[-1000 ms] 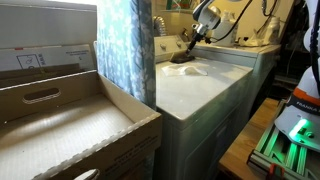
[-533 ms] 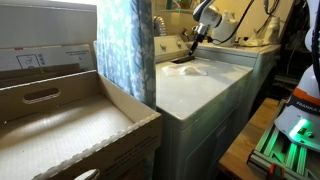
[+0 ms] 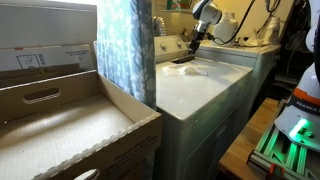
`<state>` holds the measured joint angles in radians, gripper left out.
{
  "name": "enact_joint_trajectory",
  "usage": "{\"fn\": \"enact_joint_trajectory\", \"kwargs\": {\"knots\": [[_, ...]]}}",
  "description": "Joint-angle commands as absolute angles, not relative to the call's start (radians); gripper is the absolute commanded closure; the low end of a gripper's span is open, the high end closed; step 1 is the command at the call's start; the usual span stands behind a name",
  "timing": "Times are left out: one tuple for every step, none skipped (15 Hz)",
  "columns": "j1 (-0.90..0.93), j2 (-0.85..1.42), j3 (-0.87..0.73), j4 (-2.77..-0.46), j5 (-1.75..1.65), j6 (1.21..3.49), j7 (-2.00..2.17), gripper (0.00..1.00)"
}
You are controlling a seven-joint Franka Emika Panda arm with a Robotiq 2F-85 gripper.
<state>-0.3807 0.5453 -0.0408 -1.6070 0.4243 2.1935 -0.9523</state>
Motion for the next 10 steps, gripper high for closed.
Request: {"fn": "enact_joint_trajectory", "kwargs": {"knots": [[-0.404, 0.468, -0.038, -1.681, 0.448, 2.173, -0.89, 0.0], [-0.406, 0.452, -0.042, -1.691, 0.451, 2.174, -0.88, 0.0], [-0.41, 0.437, -0.044, -1.702, 0.454, 2.169, -0.88, 0.0], [-0.406, 0.425, -0.051, -1.714, 0.439, 2.159, -0.87, 0.0], [-0.4, 0.419, -0.059, -1.723, 0.415, 2.141, -0.867, 0.0], [-0.394, 0.417, -0.06, -1.743, 0.404, 2.14, -0.877, 0.0], [-0.389, 0.414, -0.06, -1.761, 0.399, 2.148, -0.892, 0.0], [-0.393, 0.413, -0.047, -1.788, 0.42, 2.188, -0.937, 0.0], [-0.393, 0.414, -0.038, -1.812, 0.436, 2.222, -0.973, 0.0], [-0.392, 0.415, -0.031, -1.829, 0.449, 2.252, -1.002, 0.0]]}}
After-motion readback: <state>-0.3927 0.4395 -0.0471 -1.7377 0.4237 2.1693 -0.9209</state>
